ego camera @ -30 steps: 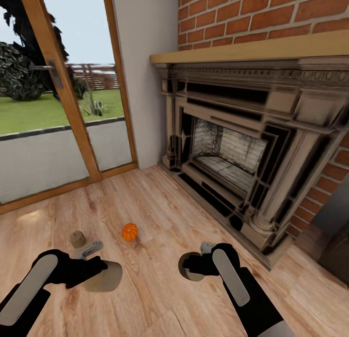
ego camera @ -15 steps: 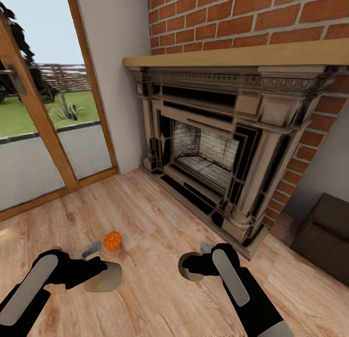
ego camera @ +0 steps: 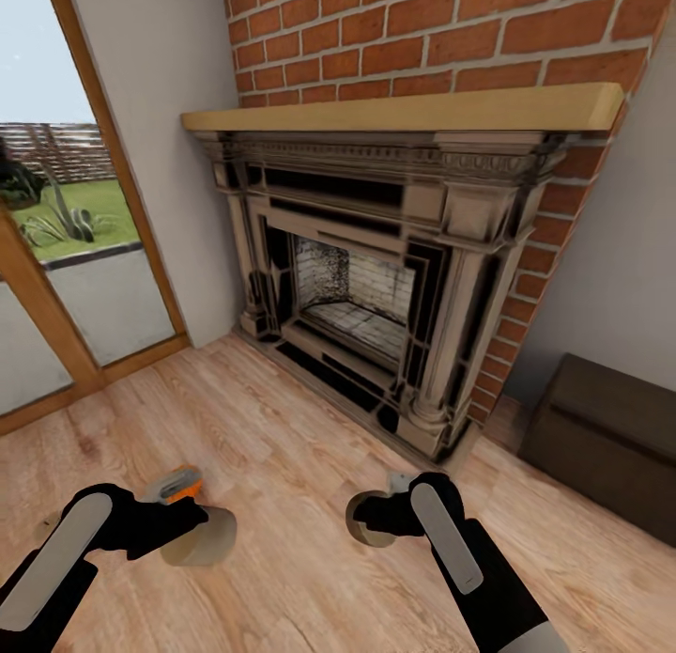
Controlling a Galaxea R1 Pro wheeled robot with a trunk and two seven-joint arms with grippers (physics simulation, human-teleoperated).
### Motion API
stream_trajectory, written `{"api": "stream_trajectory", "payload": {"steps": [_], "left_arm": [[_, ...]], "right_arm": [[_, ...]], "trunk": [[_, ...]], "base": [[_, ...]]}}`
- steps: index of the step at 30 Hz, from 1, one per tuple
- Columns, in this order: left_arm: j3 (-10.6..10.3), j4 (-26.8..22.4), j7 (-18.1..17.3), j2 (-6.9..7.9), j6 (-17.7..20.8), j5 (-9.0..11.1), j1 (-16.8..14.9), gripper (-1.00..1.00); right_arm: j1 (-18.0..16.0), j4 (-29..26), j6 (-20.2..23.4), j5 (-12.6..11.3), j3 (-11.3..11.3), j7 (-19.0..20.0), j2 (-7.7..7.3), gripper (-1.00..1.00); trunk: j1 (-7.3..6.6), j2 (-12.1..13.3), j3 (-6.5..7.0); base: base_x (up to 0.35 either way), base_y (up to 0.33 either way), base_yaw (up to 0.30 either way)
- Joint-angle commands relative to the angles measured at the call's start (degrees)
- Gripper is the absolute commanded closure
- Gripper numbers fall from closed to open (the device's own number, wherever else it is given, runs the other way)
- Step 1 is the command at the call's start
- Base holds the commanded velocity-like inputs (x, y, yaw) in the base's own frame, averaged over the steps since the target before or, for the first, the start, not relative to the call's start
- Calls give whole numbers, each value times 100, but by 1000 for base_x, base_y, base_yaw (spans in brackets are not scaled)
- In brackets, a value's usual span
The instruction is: Place each of the two pumpkins and all three candles from the living room inside a cabinet in the living room (use any cabinet), then make sure every cabinet is closed, and position the cauldron so it is next to a table in the living room.
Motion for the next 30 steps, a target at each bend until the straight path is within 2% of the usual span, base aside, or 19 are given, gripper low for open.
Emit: {"api": "stream_trajectory", "payload": {"steps": [1,7,23,30], "left_arm": [[-5,-7,59,5,-2,58,-4,100],[-5,-7,59,5,-2,58,-4,100],[-5,-7,58,5,-2,58,-4,100],[-5,-1,58,5,-2,58,-4,100]], "right_arm": [[-8,-2,2,-71,6,-64,1,100],[-4,7,2,-72,5,-64,1,100],[-7,9,2,-74,-1,-64,1,100],[-5,16,-5,-77,-2,-64,1,100]], "trunk": [[0,-3,-5],[0,-3,-5],[0,-3,-5],[0,-3,-5]], "base": [[0,0,-277],[-91,0,-277],[-248,0,-277],[-79,0,-277]]}}
